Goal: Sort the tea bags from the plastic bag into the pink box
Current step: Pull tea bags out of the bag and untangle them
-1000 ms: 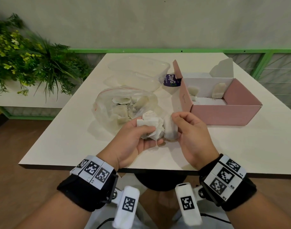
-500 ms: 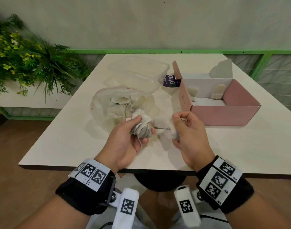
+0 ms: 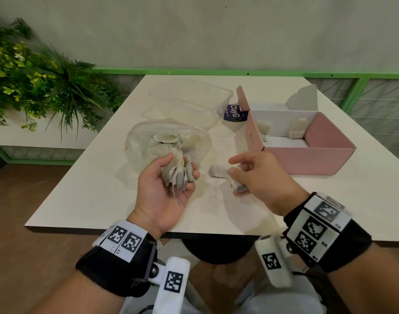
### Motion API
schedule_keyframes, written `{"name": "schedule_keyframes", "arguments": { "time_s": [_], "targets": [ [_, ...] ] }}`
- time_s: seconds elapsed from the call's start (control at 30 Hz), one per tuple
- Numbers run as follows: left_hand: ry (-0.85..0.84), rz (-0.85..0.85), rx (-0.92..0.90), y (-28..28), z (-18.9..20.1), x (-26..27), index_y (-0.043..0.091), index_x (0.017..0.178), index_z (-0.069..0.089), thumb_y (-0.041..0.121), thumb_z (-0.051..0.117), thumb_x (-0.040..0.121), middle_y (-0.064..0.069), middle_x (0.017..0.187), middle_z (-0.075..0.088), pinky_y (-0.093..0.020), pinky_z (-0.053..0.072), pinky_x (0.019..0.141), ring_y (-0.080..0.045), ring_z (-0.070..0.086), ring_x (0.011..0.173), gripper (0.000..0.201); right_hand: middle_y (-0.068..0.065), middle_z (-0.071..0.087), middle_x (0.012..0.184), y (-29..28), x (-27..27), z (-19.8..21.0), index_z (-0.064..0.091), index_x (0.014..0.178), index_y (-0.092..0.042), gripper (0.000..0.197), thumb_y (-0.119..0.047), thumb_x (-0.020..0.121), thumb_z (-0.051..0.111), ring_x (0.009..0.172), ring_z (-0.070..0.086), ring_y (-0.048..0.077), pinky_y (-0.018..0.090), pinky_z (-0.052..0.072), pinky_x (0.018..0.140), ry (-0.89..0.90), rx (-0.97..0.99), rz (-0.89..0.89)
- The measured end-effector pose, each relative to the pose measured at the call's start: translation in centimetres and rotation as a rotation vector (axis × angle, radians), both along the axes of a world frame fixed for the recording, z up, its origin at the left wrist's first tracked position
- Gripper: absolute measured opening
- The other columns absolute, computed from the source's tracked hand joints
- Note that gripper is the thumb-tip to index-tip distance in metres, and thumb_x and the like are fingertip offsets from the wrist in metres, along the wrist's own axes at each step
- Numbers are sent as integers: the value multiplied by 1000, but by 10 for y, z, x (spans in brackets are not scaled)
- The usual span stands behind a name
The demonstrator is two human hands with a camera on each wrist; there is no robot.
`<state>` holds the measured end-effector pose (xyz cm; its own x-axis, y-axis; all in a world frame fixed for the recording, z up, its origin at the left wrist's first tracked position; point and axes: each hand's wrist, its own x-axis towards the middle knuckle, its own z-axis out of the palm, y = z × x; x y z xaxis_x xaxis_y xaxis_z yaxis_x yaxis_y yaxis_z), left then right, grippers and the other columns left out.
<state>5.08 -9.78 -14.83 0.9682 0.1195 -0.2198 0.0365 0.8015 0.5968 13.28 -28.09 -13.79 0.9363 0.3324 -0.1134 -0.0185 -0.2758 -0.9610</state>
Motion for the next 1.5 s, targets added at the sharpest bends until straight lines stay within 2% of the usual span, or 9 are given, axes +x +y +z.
{"name": "schedule_keyframes", "arguments": {
  "time_s": [0.13, 0.33, 0.47, 0.6, 0.77, 0.97, 1.17, 1.3, 1.5],
  "targets": [
    [0, -18, -2, -2, 1, -1, 2, 85, 78, 23, 60, 79, -16, 98, 68, -22, 55, 54, -26, 69, 88, 28, 12, 56, 94, 15, 7, 3, 52, 132, 4, 40, -5, 95, 64, 60, 65, 23, 39, 64, 63, 87, -153, 26],
    [75, 14, 59, -6, 1, 1, -2, 100, 68, 1, 46, 95, -16, 97, 70, -18, 50, 48, -22, 71, 85, 22, 11, 61, 84, 26, 13, 9, 63, 106, -3, 16, -5, 91, 67, 77, 72, 31, 44, 64, 67, 35, -405, 44],
    [59, 4, 50, -5, 0, 2, -4, 113, 63, 0, 45, 96, -23, 100, 69, -19, 54, 53, -22, 70, 83, 25, 3, 57, 69, 23, 9, 7, 64, 94, -11, 5, -15, 92, 67, 53, 55, 18, 28, 51, 50, -93, -415, 3],
    [31, 45, 126, -8, -3, 4, -1, 127, 59, -3, 50, 99, -16, 92, 73, -22, 56, 56, -21, 73, 79, 30, 2, 57, 77, 17, -2, 13, 62, 93, -11, 9, -19, 96, 64, 64, 51, 14, 26, 44, 53, -225, -231, 39],
    [25, 66, 310, -12, -7, 5, -2, 126, 60, -2, 52, 99, -16, 95, 72, -26, 56, 55, -27, 69, 78, 28, 22, 63, 102, 11, -18, 27, 60, 94, -14, 5, -16, 97, 64, 70, 65, 42, 38, 57, 64, -145, -17, 199],
    [-36, -46, 431, -17, -6, 2, -2, 118, 67, 34, 70, 90, -11, 95, 72, -28, 54, 64, -19, 68, 77, 45, 9, 63, 87, 10, -20, 34, 72, 95, -19, 7, -15, 90, 74, 55, 56, 8, 44, 61, 65, -337, -161, 261],
    [-12, -10, 463, -18, -8, 3, 10, 99, 70, 14, 65, 96, -9, 84, 74, -21, 52, 52, -15, 70, 70, 7, 1, 60, 79, 6, -16, 28, 67, 113, -19, 27, -17, 88, 76, 52, 65, 11, 39, 61, 65, -322, -190, 116],
    [-14, 35, 441, -16, -11, 5, 6, 115, 68, 15, 64, 98, -11, 90, 73, -22, 52, 57, -15, 69, 74, 20, 11, 59, 80, -8, -18, 22, 71, 98, -6, 11, -5, 87, 73, 64, 64, 17, 29, 59, 59, -13, 196, -17],
    [-54, 42, 464, -18, -13, 6, 11, 111, 67, 10, 64, 97, -9, 96, 73, -30, 58, 66, -19, 68, 81, 15, 10, 73, 95, 9, -27, 8, 66, 97, -11, 22, -16, 76, 72, 82, 71, 24, 41, 55, 86, 423, 716, -28]
  ]
}}
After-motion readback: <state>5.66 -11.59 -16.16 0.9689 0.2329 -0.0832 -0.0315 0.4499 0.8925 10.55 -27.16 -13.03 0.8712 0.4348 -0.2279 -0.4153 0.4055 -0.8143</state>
